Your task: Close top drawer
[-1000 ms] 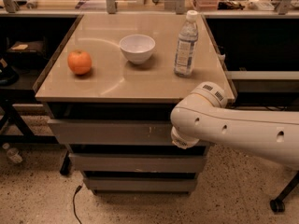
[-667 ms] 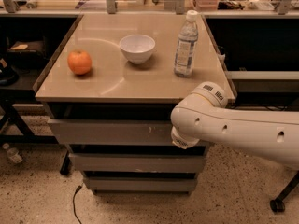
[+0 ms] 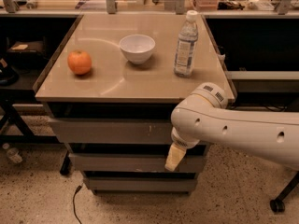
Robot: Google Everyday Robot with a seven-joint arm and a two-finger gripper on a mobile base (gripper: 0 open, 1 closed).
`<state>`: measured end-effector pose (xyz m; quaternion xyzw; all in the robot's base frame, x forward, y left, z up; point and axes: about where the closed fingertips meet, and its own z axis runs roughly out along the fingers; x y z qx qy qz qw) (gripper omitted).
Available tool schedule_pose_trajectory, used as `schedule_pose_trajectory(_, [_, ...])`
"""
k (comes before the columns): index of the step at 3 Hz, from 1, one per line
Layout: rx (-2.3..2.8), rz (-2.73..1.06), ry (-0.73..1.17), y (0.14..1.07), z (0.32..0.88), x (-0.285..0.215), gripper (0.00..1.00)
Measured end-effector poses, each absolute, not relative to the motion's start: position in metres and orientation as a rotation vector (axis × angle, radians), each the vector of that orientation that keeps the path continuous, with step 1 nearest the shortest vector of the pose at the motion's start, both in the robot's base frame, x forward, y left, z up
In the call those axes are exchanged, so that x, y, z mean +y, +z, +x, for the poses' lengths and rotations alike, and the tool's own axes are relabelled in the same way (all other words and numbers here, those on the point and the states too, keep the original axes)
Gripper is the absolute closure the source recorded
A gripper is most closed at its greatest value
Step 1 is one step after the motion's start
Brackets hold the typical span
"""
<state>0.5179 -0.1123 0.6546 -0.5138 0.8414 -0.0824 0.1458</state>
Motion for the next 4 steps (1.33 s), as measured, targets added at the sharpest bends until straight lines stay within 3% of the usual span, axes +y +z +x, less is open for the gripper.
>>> schedule_pose_trajectory(1, [2.42,-1.475,-0.23,0.657,0.517,-0.114,0.0])
schedule_pose_trajectory(2, [2.535,-1.359,-0.265,0.672,0.478,-0.148,0.0])
schedule_pose_trajectory(4, [2.94,-0.702,-0.507,0.74,0.293,-0.264,0.0])
